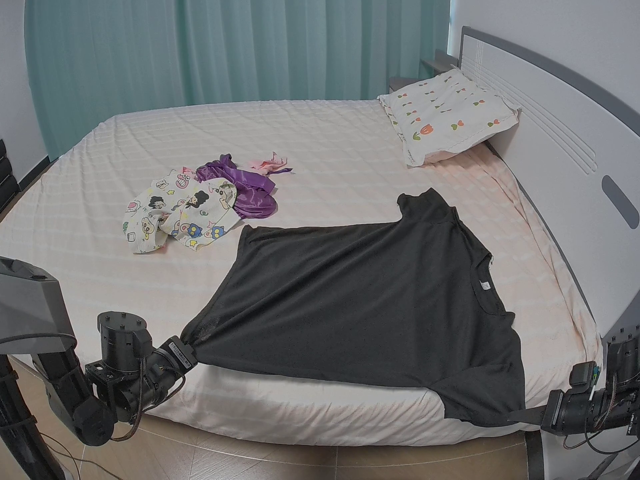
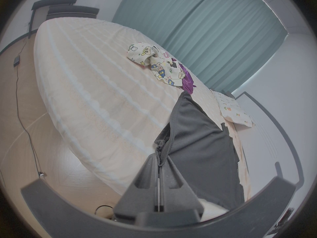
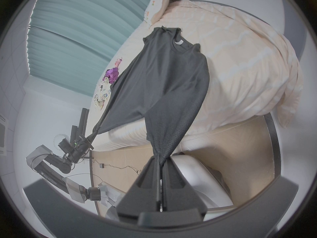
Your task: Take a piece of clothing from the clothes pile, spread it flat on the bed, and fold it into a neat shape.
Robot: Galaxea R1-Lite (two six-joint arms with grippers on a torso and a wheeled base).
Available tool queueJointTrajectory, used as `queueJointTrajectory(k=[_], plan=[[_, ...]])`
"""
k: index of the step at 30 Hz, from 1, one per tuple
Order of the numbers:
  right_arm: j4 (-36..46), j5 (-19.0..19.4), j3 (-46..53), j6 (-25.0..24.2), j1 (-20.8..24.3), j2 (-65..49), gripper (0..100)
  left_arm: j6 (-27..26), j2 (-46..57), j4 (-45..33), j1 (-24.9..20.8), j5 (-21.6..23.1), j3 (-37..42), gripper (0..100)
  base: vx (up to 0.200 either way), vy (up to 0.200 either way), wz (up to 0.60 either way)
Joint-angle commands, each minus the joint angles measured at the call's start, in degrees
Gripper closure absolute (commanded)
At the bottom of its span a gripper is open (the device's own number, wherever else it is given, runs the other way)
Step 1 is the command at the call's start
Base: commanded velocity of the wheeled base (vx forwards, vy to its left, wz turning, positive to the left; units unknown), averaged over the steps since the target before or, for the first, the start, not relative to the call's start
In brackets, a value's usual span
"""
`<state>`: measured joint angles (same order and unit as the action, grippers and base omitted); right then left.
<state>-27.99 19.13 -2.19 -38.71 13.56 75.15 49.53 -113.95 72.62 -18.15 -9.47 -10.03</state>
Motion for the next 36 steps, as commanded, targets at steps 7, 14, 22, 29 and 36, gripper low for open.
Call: queueJointTrajectory(k=[7,14,22,29,36], plan=[[-0.05,0.03,-2.29,-0.05,-1.43,-1.68,100,-4.53,-2.77,-0.11,-1.71,0.95,2.65,100,0.0,0.0,0.0],[0.13,0.21,-4.4,0.47,-5.12,-1.06,100,-3.74,-7.7,1.82,-2.33,0.86,0.63,100,0.0,0.0,0.0],[0.66,1.09,-3.78,0.74,-5.73,-0.45,100,-2.6,-9.1,4.64,-2.33,0.77,1.33,0,0.0,0.0,0.0],[0.66,1.09,-3.78,0.74,-6.17,0.26,100,-3.3,-5.76,5.52,0.31,1.21,0.45,0,0.0,0.0,0.0],[-0.05,1.26,-4.05,1.09,-6.44,3.42,100,-6.2,-4.71,4.11,3.39,6.13,-5.17,0,0.0,0.0,0.0]])
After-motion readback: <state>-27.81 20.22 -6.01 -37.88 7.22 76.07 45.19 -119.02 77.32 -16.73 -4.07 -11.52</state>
